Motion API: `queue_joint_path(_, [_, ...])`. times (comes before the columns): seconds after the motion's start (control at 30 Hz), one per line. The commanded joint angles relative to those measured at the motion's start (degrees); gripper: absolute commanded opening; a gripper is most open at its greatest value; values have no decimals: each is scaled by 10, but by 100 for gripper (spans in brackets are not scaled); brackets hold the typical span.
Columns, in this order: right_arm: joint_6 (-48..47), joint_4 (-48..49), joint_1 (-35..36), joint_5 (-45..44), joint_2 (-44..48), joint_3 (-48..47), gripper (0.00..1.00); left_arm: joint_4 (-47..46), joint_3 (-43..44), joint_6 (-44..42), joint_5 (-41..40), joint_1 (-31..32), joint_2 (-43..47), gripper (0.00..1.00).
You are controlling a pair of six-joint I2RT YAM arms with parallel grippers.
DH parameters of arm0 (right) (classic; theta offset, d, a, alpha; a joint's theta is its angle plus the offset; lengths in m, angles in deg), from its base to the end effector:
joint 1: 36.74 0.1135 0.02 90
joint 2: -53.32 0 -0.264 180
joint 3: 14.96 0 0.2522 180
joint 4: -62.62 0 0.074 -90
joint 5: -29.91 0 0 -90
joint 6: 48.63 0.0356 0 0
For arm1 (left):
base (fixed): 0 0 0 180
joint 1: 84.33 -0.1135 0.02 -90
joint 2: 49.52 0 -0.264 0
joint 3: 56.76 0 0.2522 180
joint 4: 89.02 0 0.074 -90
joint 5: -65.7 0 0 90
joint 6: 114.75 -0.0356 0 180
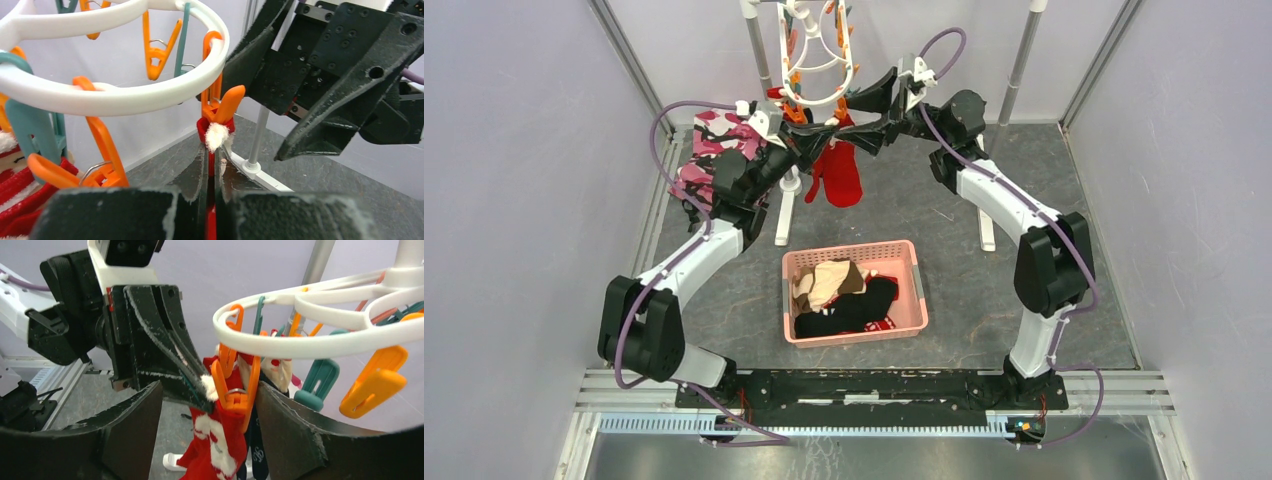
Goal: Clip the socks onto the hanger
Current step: Clamp the sock onto the hanger.
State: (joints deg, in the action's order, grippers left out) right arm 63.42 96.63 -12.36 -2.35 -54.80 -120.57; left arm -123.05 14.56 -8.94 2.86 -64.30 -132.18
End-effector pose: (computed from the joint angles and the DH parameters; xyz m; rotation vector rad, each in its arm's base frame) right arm 0.3823 0.2063 0.4020 -0.9928 0.9682 1.1963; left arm 0.3055 -0.1287 0.3665 0.4738 1.1696 -0.8209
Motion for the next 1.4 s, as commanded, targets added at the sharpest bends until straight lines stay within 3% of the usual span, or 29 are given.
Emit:
queue_joint_path(0.0, [-69, -51, 3, -19, 72, 42, 75, 10, -6, -2, -19, -6, 42, 2])
queue_joint_path(0.4, [-247, -222, 2, -79, 187, 127, 79, 120, 6, -57, -78, -8, 98, 2])
queue_joint_path(0.6, [-244, -231, -14, -149, 207, 145, 80, 144, 9, -51, -92, -8, 112, 4])
queue_joint_path(0.7, [-230, -215, -24, -168, 209, 144, 80, 148, 6, -33, -77, -8, 121, 18])
queue_joint_path(0.83, [-221, -197, -33, -189, 202, 126, 78, 150, -13, -6, -74, -8, 152, 45])
queue_joint_path(0.97, [-161, -156, -35, -178, 184, 108, 78, 169, -40, -2, -82, -8, 214, 64])
queue_joint_path(1.17, [-76, -69, -37, -165, 161, 104, 77, 251, -67, 2, -179, -9, 310, 95])
queue_joint_path(1.23, [-56, -57, -36, -171, 155, 100, 76, 297, -53, -1, -213, -13, 321, 98])
queue_joint_path(1.37, [-20, -43, -36, -192, 140, 81, 76, 336, -12, 31, -202, -36, 297, 98])
